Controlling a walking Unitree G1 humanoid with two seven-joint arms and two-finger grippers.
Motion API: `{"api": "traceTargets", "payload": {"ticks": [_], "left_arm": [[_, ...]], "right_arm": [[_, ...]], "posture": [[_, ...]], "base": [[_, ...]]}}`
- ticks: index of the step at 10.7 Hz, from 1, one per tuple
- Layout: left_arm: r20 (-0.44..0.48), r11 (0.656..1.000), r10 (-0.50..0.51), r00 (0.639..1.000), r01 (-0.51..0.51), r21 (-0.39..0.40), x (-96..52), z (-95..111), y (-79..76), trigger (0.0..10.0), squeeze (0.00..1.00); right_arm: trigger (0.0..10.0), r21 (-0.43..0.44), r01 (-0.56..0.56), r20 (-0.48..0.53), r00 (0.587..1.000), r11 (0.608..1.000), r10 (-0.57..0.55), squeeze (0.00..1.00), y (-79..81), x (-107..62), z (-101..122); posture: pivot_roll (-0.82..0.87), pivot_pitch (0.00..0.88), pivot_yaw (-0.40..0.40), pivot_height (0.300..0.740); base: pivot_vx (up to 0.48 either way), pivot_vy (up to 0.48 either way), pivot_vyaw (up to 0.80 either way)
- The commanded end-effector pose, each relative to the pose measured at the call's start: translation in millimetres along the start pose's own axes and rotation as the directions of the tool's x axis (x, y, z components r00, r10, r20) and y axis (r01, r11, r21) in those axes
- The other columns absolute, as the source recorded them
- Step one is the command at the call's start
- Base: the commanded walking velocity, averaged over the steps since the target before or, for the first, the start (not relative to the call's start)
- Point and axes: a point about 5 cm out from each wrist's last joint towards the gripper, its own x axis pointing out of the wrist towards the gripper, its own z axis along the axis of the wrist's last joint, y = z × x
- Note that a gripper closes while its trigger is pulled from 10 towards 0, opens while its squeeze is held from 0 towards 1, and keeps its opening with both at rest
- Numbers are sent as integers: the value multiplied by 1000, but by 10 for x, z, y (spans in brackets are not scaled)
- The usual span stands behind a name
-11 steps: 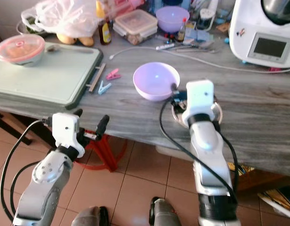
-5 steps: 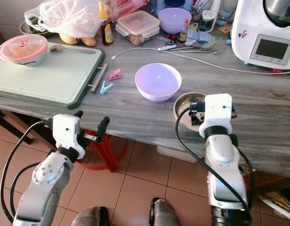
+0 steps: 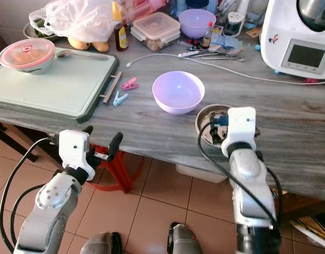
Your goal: Setting the table
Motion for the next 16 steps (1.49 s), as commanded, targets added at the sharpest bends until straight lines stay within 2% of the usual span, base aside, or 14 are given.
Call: {"api": "traceTargets", "payload": {"ticks": [1,3,4,7,10,12,15,16], "left_arm": [[-8,1000,-3,1000,3,1,-30,-1,-17,10000,0],[-15,1000,-2,1000,2,1,-41,-7,-22,10000,0],[-20,1000,-1,1000,1,2,-48,-14,-22,10000,0],[-23,1000,-1,1000,1,2,-47,-11,-32,10000,0],[-25,1000,3,1000,-3,2,-44,-10,-31,10000,0],[-25,1000,3,1000,-3,1,-40,-11,-30,10000,0],[-23,1000,4,1000,-4,7,-44,-7,-18,10000,0],[-31,1000,20,999,-19,13,-61,-22,8,10000,0]], "right_arm": [[10000,13,-26,-31,999,1000,27,0,6,32,-25],[10000,29,-64,-77,995,998,66,0,25,87,-41],[10000,54,-112,-103,988,992,117,0,81,104,-60],[10000,109,-153,-128,978,982,167,0,179,102,-69],[10000,144,-186,-94,975,972,200,0,235,120,12],[10000,116,-177,-63,981,977,186,0,213,123,65],[10000,81,-172,80,983,982,166,0,203,59,264],[10000,97,-166,116,981,981,154,0,241,-43,269]], "posture": [[11,164,11,740],[12,171,9,740],[11,174,9,740],[11,180,7,740],[12,182,5,740],[11,180,6,740],[10,172,8,740],[11,168,8,740]], "base": [[0,0,0],[0,0,0],[0,0,0],[0,0,0],[0,0,0],[0,0,0],[0,0,0],[0,0,0]]}}
